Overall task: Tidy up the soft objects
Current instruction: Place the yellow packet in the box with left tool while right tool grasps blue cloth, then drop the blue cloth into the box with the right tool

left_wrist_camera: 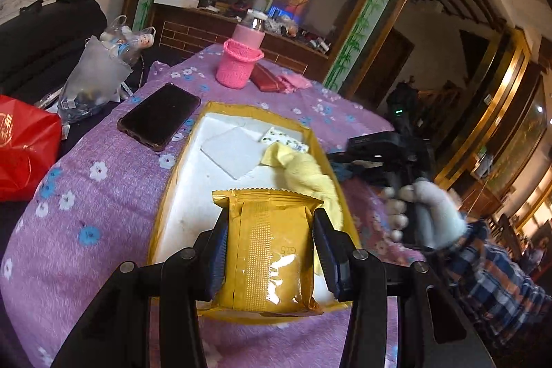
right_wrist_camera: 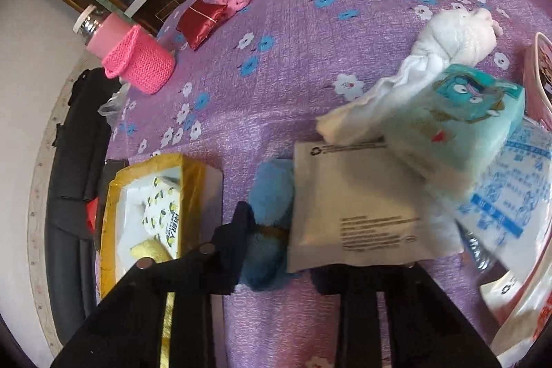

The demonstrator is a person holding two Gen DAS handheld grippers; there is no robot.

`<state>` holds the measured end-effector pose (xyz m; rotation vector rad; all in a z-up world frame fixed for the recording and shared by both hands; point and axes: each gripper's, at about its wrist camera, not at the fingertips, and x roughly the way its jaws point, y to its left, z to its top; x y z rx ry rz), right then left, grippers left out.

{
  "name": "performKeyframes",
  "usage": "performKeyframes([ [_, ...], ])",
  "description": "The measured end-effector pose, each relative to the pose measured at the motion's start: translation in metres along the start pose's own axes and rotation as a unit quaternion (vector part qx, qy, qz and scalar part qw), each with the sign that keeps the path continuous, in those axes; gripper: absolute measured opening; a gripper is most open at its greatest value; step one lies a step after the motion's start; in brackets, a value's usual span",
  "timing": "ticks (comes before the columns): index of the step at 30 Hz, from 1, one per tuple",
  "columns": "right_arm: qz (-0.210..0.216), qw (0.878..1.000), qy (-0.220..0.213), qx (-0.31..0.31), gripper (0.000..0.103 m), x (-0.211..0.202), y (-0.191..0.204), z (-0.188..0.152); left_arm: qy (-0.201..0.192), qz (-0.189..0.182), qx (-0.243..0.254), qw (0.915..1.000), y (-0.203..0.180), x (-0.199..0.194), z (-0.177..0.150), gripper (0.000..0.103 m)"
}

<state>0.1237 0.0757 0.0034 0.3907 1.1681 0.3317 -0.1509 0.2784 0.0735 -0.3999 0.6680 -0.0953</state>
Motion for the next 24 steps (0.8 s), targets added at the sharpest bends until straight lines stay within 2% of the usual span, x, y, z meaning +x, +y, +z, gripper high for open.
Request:
performKeyframes([
  [5, 0.020, 1.000, -0.012, -0.002, 0.026, -0.022, -0.015, -0.003, 0.036, 0.037, 0.003, 0.9987, 0.002, 0.042, 0.021, 0.050],
  [7, 0.033, 0.999, -0.019, -0.013, 0.026, -0.038, -0.011, -0.006, 0.050, 0.056, -0.001, 0.9972, 0.007, 0.059, 0.029, 0.055],
  [9, 0.048, 0.998, -0.026, -0.033, 0.026, -0.054, -0.001, -0.011, 0.060, 0.066, -0.014, 0.9959, 0.014, 0.069, 0.034, 0.066],
  [11, 0.067, 0.996, -0.028, -0.057, 0.026, -0.069, 0.012, -0.019, 0.066, 0.055, -0.043, 0.9953, 0.024, 0.071, 0.037, 0.070],
  [13, 0.087, 0.992, -0.024, -0.088, 0.027, -0.080, 0.030, -0.031, 0.059, 0.034, -0.071, 0.9951, 0.033, 0.062, 0.038, 0.071],
  [15, 0.107, 0.986, -0.015, -0.126, 0.027, -0.086, 0.052, -0.047, 0.037, 0.029, -0.092, 0.9947, 0.041, 0.042, 0.034, 0.071],
  [18, 0.126, 0.975, 0.008, -0.181, 0.027, -0.079, 0.086, -0.074, -0.004, 0.030, -0.115, 0.9930, 0.050, 0.005, 0.026, 0.072],
  [21, 0.142, 0.961, 0.044, -0.232, 0.027, -0.067, 0.115, -0.107, -0.042, 0.044, -0.131, 0.9896, 0.061, -0.030, 0.011, 0.077],
  [24, 0.156, 0.945, 0.087, -0.275, 0.027, -0.051, 0.140, -0.138, -0.056, 0.053, -0.140, 0.9872, 0.070, -0.048, 0.001, 0.077],
])
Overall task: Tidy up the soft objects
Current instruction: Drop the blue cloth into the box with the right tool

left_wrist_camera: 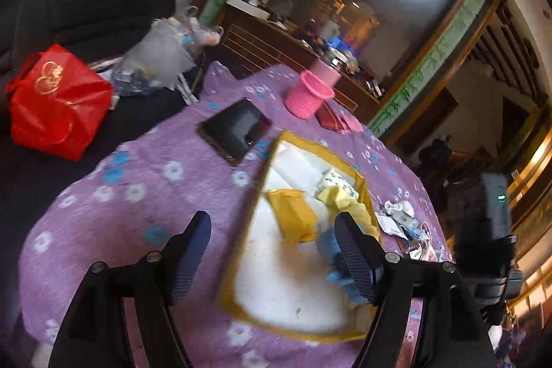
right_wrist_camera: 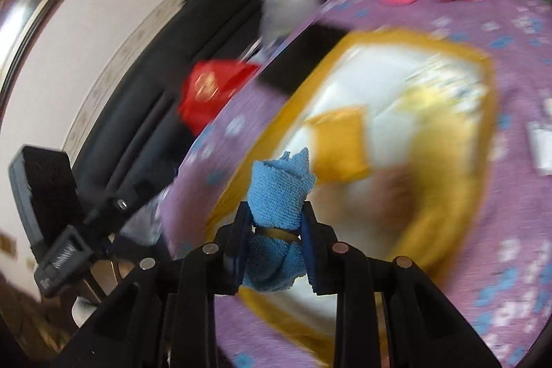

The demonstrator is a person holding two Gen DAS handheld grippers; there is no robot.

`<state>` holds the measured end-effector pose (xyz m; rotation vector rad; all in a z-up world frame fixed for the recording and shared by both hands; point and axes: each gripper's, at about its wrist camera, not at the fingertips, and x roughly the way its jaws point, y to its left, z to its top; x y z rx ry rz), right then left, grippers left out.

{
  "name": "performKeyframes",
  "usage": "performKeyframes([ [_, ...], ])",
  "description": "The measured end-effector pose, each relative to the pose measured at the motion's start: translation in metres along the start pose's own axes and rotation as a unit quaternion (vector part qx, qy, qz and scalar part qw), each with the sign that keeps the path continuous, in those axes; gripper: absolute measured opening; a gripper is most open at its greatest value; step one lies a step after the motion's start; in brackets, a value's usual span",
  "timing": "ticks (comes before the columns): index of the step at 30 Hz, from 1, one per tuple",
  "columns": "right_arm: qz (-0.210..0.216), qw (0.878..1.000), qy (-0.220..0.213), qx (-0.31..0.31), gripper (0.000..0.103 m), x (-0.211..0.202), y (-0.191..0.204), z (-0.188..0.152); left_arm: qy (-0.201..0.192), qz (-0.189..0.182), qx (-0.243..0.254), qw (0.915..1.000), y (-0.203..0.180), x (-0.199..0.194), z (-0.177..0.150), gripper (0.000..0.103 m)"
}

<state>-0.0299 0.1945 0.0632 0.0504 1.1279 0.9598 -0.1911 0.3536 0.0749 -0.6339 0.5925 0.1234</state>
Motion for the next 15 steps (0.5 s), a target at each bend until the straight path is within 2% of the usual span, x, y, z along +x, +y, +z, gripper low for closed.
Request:
performKeyframes([
  [3, 0.026, 0.998, 0.049, -0.015, 0.027, 0.033, 0.018, -0.006, -0.005, 0.008, 0.006, 0.9999, 0.005, -0.006, -0.002, 0.077],
  [7, 0.007, 0.997, 0.082, -0.001, 0.030, 0.072, 0.016, 0.002, -0.011, 0.001, 0.010, 0.9999, 0.006, -0.013, -0.001, 0.077],
  [9, -0.033, 0.997, 0.071, 0.004, 0.035, 0.081, 0.009, 0.012, -0.009, -0.003, 0.009, 0.9999, 0.005, -0.014, -0.001, 0.077],
  [11, -0.075, 0.995, 0.061, 0.009, 0.048, 0.085, 0.002, 0.023, -0.006, -0.011, 0.007, 0.9999, 0.004, -0.014, -0.001, 0.078],
  [13, -0.055, 0.996, 0.060, 0.023, 0.058, 0.079, -0.001, 0.026, -0.003, -0.014, 0.008, 0.9999, 0.002, -0.012, -0.002, 0.079],
  [15, -0.036, 0.998, 0.040, 0.013, 0.061, 0.060, 0.003, 0.023, 0.001, -0.018, 0.007, 0.9998, -0.002, -0.009, -0.002, 0.079],
])
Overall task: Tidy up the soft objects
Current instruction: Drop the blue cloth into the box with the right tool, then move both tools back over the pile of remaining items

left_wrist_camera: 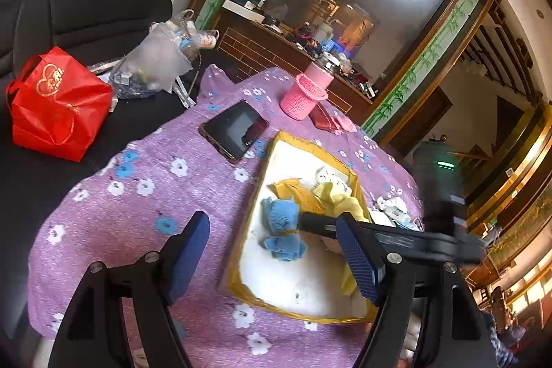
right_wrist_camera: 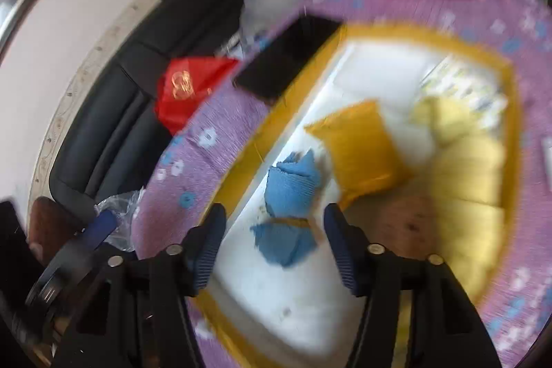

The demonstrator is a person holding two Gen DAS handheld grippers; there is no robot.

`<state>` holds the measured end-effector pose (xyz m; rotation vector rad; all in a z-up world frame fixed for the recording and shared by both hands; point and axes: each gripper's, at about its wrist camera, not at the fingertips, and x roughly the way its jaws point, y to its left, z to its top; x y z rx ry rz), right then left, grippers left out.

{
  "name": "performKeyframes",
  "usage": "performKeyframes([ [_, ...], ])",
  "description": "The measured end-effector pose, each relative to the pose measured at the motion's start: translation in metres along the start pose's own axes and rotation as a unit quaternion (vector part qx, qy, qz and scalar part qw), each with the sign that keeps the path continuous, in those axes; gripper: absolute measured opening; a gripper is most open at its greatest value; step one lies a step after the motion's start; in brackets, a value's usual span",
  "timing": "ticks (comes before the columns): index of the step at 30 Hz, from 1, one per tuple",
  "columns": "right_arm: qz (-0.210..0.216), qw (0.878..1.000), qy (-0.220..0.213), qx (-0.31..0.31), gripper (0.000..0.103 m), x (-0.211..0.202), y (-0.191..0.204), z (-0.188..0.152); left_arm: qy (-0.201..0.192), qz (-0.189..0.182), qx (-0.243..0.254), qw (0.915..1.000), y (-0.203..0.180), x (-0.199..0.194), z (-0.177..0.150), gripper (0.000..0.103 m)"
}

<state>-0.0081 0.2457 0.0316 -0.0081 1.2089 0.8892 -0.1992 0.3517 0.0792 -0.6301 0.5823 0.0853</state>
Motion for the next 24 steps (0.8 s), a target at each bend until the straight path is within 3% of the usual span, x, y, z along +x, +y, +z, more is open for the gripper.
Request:
performKeyframes([
  [3, -0.003, 0.998, -0.052, -0.025, 0.065, -0.048, -0.003, -0.019, 0.010, -0.009, 0.014, 0.9998, -0.014, 0.007, -0.002, 0.079],
  [6, -0.013, 0.995, -0.101, -0.020, 0.066, -0.104, -0.030, -0.045, 0.018, -0.026, 0.053, 0.9981, -0.045, 0.013, -0.009, 0.079],
  [10, -0.050, 0.984, -0.166, 0.031, 0.071, -0.177, -0.096, -0.079, 0.053, -0.044, 0.111, 0.9915, -0.095, 0.034, -0.024, 0.080],
  [14, -0.096, 0.961, -0.233, 0.116, 0.072, -0.247, -0.178, -0.121, 0.095, -0.057, 0.155, 0.9816, -0.143, 0.057, -0.042, 0.080],
  [19, -0.104, 0.934, -0.278, 0.196, 0.072, -0.284, -0.253, -0.157, 0.134, -0.063, 0.203, 0.9679, -0.205, 0.091, -0.058, 0.080],
  [24, -0.108, 0.913, -0.321, 0.229, 0.071, -0.301, -0.310, -0.166, 0.155, -0.035, 0.259, 0.9526, -0.256, 0.132, -0.066, 0.080],
])
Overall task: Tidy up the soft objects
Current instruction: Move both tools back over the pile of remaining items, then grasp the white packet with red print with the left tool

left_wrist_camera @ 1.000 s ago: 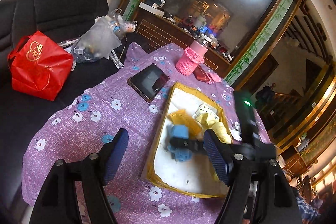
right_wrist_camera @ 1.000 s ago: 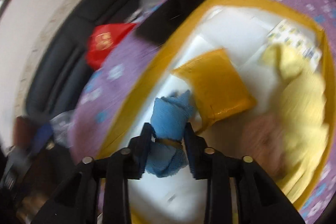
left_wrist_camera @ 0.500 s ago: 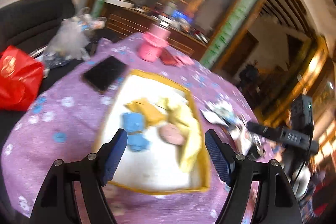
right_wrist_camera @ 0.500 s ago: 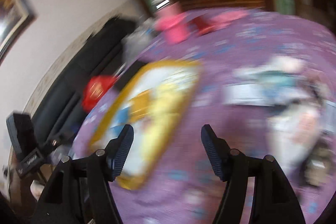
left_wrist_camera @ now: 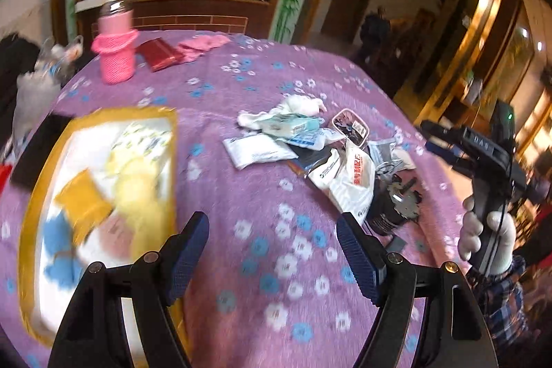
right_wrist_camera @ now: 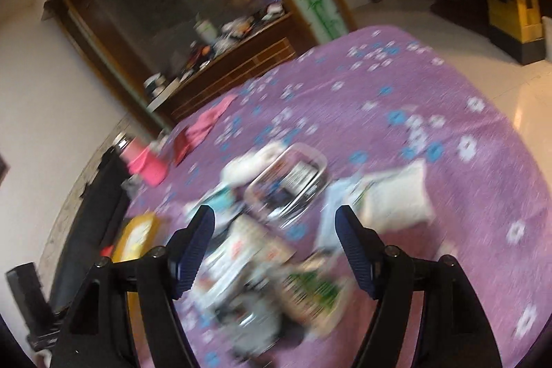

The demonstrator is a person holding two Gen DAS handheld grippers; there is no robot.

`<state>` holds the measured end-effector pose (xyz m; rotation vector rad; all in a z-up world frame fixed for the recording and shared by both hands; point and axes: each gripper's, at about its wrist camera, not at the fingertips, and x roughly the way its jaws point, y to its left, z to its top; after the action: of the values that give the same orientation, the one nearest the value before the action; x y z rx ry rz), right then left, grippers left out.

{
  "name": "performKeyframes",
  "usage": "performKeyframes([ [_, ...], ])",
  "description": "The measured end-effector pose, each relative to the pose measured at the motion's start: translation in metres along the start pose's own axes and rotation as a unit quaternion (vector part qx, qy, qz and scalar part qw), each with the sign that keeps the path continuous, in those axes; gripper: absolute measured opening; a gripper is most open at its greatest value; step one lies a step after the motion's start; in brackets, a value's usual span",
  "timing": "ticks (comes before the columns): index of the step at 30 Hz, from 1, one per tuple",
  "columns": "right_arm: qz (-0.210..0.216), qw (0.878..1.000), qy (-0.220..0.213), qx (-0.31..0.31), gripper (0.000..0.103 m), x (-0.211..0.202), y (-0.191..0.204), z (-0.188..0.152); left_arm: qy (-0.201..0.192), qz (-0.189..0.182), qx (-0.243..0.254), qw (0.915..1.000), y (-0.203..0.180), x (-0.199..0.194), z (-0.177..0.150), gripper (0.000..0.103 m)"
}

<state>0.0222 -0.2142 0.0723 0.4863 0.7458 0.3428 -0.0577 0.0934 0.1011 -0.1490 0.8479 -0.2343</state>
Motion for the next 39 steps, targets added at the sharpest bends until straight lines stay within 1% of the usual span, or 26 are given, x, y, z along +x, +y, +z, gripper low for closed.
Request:
performKeyframes([
  [2, -0.015, 1.000, -0.020, 0.001, 0.071, 0.007, -0.013, 0.009, 0.017, 0.017, 0.026, 0.9994, -0.010, 0.020, 0.010, 0.080],
  [3, -0.019, 0.999, -0.026, 0.004, 0.071, 0.010, -0.020, 0.011, 0.030, 0.031, 0.050, 0.9978, -0.016, 0.035, 0.018, 0.080],
  [5, -0.010, 0.999, -0.030, 0.025, 0.071, 0.015, -0.039, 0.013, 0.050, 0.061, 0.096, 0.9923, -0.024, 0.061, 0.030, 0.080],
  [6, -0.005, 0.999, -0.023, 0.035, 0.071, 0.019, -0.046, 0.012, 0.062, 0.076, 0.121, 0.9878, -0.027, 0.077, 0.034, 0.080],
  [7, -0.003, 0.999, -0.014, 0.045, 0.071, 0.021, -0.052, 0.011, 0.079, 0.090, 0.154, 0.9809, -0.030, 0.096, 0.039, 0.080],
  [8, 0.000, 0.998, -0.004, 0.056, 0.071, 0.025, -0.059, 0.010, 0.088, 0.099, 0.174, 0.9759, -0.030, 0.107, 0.041, 0.080],
  [10, 0.003, 0.997, 0.006, 0.071, 0.071, 0.030, -0.065, 0.007, 0.106, 0.126, 0.220, 0.9614, -0.032, 0.135, 0.048, 0.080],
  [12, 0.010, 0.996, 0.010, 0.083, 0.071, 0.030, -0.067, 0.006, 0.121, 0.136, 0.240, 0.9536, -0.031, 0.154, 0.052, 0.080],
  [13, 0.011, 0.997, 0.009, 0.082, 0.071, 0.030, -0.067, 0.006, 0.133, 0.129, 0.252, 0.9499, -0.032, 0.165, 0.053, 0.080],
  [14, 0.011, 0.997, 0.007, 0.079, 0.071, 0.030, -0.066, 0.006, 0.139, 0.124, 0.258, 0.9481, -0.032, 0.173, 0.054, 0.080],
  [15, 0.011, 0.997, 0.006, 0.077, 0.071, 0.030, -0.064, 0.005, 0.129, 0.119, 0.259, 0.9497, -0.033, 0.175, 0.056, 0.082],
  [17, 0.013, 0.997, 0.010, 0.074, 0.071, 0.032, -0.062, 0.004, 0.127, 0.109, 0.246, 0.9547, -0.031, 0.178, 0.061, 0.081],
  [18, 0.014, 0.997, 0.012, 0.072, 0.071, 0.033, -0.061, 0.003, 0.128, 0.102, 0.233, 0.9587, -0.029, 0.179, 0.062, 0.071],
  [19, 0.014, 0.997, 0.015, 0.070, 0.071, 0.034, -0.060, 0.003, 0.127, 0.087, 0.219, 0.9635, -0.027, 0.177, 0.063, 0.056],
  [20, 0.014, 0.997, 0.019, 0.067, 0.071, 0.036, -0.058, 0.002, 0.124, 0.090, 0.217, 0.9642, -0.027, 0.176, 0.063, 0.044],
  [21, 0.014, 0.998, 0.022, 0.064, 0.071, 0.037, -0.057, 0.001, 0.113, 0.093, 0.217, 0.9650, -0.028, 0.169, 0.063, 0.032],
  [22, 0.014, 0.998, 0.025, 0.061, 0.071, 0.039, -0.056, 0.001, 0.099, 0.094, 0.215, 0.9671, -0.030, 0.161, 0.062, 0.027],
  [23, 0.012, 0.998, 0.029, 0.057, 0.071, 0.040, -0.054, 0.000, 0.090, 0.097, 0.210, 0.9687, -0.032, 0.153, 0.063, 0.020],
  [24, 0.011, 0.998, 0.031, 0.055, 0.071, 0.041, -0.053, -0.001, 0.079, 0.092, 0.200, 0.9724, -0.031, 0.142, 0.064, 0.017],
  [26, 0.008, 0.998, 0.033, 0.052, 0.071, 0.042, -0.052, -0.002, 0.063, 0.071, 0.175, 0.9801, -0.029, 0.121, 0.065, 0.012],
  [27, 0.004, 0.998, 0.033, 0.049, 0.071, 0.042, -0.052, -0.002, 0.055, 0.065, 0.167, 0.9824, -0.029, 0.109, 0.062, 0.009],
  [29, 0.001, 0.998, 0.032, 0.048, 0.071, 0.042, -0.052, -0.002, 0.042, 0.054, 0.153, 0.9860, -0.027, 0.090, 0.055, 0.005],
  [31, 0.000, 0.998, 0.032, 0.050, 0.071, 0.042, -0.053, -0.003, 0.030, 0.036, 0.131, 0.9903, -0.024, 0.070, 0.048, 0.005],
  [34, -0.006, 0.998, 0.033, 0.051, 0.071, 0.043, -0.055, -0.004, 0.007, 0.013, 0.105, 0.9944, -0.022, 0.036, 0.029, 0.005],
  [38, -0.016, 0.998, 0.030, 0.050, 0.071, 0.042, -0.056, -0.005, -0.019, -0.015, 0.077, 0.9967, -0.018, -0.003, 0.004, 0.005],
  [39, -0.019, 0.998, 0.029, 0.050, 0.071, 0.042, -0.056, -0.005, -0.023, -0.017, 0.073, 0.9969, -0.016, -0.007, 0.001, 0.005],
])
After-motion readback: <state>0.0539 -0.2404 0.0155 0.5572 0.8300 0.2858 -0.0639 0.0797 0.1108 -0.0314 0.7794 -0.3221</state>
